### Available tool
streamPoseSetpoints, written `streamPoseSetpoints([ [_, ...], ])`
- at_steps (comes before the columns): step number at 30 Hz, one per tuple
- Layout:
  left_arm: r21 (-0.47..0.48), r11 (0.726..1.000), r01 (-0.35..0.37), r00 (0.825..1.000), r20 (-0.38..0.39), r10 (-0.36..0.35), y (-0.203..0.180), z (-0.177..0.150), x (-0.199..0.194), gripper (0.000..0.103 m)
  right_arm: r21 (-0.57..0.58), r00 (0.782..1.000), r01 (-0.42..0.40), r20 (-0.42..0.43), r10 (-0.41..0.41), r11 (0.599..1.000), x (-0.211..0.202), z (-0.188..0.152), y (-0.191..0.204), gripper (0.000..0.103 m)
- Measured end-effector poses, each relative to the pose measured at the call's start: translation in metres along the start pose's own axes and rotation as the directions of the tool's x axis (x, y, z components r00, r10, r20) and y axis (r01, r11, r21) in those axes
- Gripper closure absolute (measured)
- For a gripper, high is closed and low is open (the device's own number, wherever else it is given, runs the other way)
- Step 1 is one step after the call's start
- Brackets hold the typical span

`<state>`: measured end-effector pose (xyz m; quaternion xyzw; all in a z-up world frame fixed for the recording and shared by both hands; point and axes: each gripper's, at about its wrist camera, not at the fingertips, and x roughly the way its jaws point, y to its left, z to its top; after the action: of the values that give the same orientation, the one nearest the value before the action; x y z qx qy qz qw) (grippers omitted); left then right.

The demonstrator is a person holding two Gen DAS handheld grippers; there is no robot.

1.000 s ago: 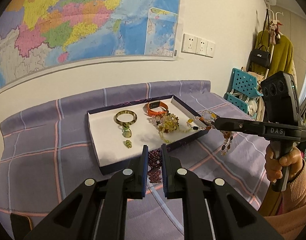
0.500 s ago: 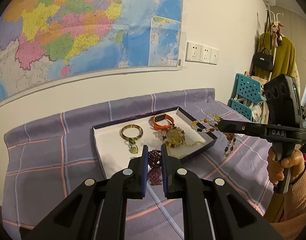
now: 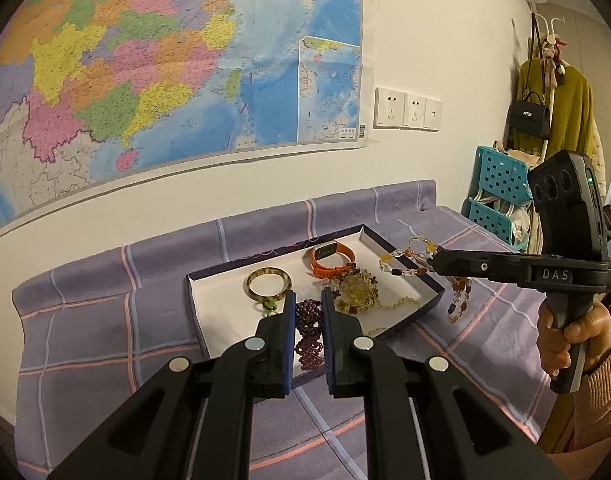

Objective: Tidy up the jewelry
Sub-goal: 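Carry the bracelet with the right tool over the tray while the left tool carries the maroon strand, then lower the bracelet into the tray with the right tool while the left tool lowers the strand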

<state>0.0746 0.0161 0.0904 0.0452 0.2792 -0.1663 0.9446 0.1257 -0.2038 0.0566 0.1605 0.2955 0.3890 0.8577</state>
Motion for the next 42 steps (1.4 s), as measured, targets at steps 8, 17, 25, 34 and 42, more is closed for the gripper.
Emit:
streamPoseSetpoints([
  [8,0.002,1.0,-0.011,1.0,-0.009,0.011,0.002,0.003,0.007,0.093,0.005,1.0,0.006,-0.004,-0.006,1.0,0.003,0.002,-0.005,0.088],
  [17,-0.003,1.0,-0.022,1.0,-0.019,0.022,0.008,0.006,0.017,0.093,0.005,1.0,0.01,-0.006,-0.01,1.0,0.006,0.007,-0.009,0.088],
  [25,-0.009,1.0,-0.029,0.999,-0.028,0.029,0.011,0.007,0.025,0.093,0.011,1.0,0.014,-0.011,-0.014,1.0,0.014,0.013,-0.014,0.088],
  [34,-0.01,0.999,-0.035,0.999,-0.032,0.034,0.013,0.009,0.03,0.093,0.022,0.999,0.026,-0.021,-0.025,0.999,0.022,0.016,-0.022,0.088],
  [42,-0.01,0.999,-0.038,0.999,-0.035,0.038,0.015,0.011,0.036,0.093,0.028,0.999,0.037,-0.028,-0.036,0.999,0.029,0.018,-0.029,0.088],
])
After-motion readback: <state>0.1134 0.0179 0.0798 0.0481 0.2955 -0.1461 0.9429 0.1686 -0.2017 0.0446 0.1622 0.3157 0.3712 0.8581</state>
